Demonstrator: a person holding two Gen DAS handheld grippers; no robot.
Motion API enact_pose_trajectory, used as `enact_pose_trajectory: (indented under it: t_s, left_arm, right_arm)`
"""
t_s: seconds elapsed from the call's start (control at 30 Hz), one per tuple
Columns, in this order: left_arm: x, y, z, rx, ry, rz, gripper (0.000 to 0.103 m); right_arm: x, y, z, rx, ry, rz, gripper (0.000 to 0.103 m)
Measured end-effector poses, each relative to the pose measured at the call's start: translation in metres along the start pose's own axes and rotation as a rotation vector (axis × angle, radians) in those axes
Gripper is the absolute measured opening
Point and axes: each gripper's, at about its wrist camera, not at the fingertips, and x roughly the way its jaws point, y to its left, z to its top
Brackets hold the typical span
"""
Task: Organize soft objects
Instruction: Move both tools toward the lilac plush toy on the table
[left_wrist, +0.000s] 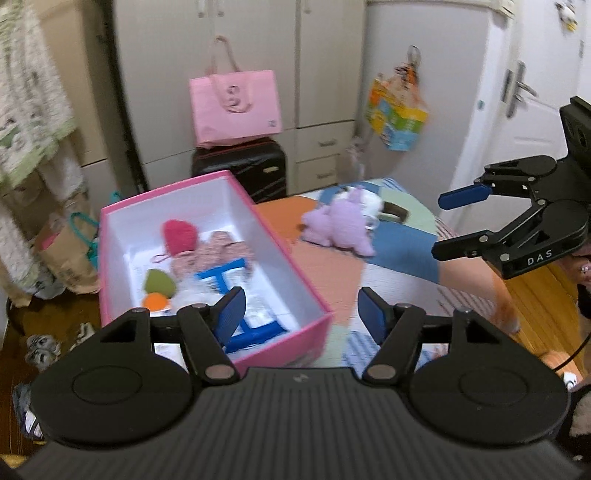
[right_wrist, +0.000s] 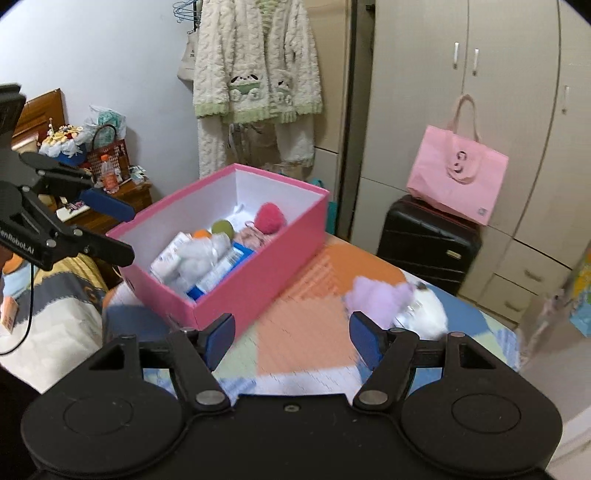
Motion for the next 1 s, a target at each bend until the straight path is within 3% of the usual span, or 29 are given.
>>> enact_pose_trajectory:
  t_s: [0.2, 0.4, 0.7, 0.9, 1.0]
  left_arm:
    - [0.027, -0.039, 0.010, 0.034, 0.043, -0.066, 0.068]
    - [0.062, -0.062, 0.024, 0.013, 0.037, -0.117, 0.069]
    - [0.123, -0.074, 0.038, -0.095, -0.001, -0.081, 0.069]
    - [0.164, -0.073, 0.043, -0.161, -0.049, 0.018, 0.069]
    - [0.185, -0.067, 0.039, -0.260, -0.074, 0.005, 0.069]
  right_arm:
    - [-0.005, -0.017, -0.026, 0.008, -0.010, -0.004, 0.077]
    - [0.016, -0.032, -0.046, 0.034, -0.028, 0.041, 0.077]
    - [0.071, -0.050, -0.053, -0.042, -0.116, -0.017, 0.077]
    - [0.111, -0.070, -0.049, -0.027, -0.129, -0.035, 0.076]
    - [0.125, -0.075, -0.050, -0.013, -0.123, -0.028, 0.076]
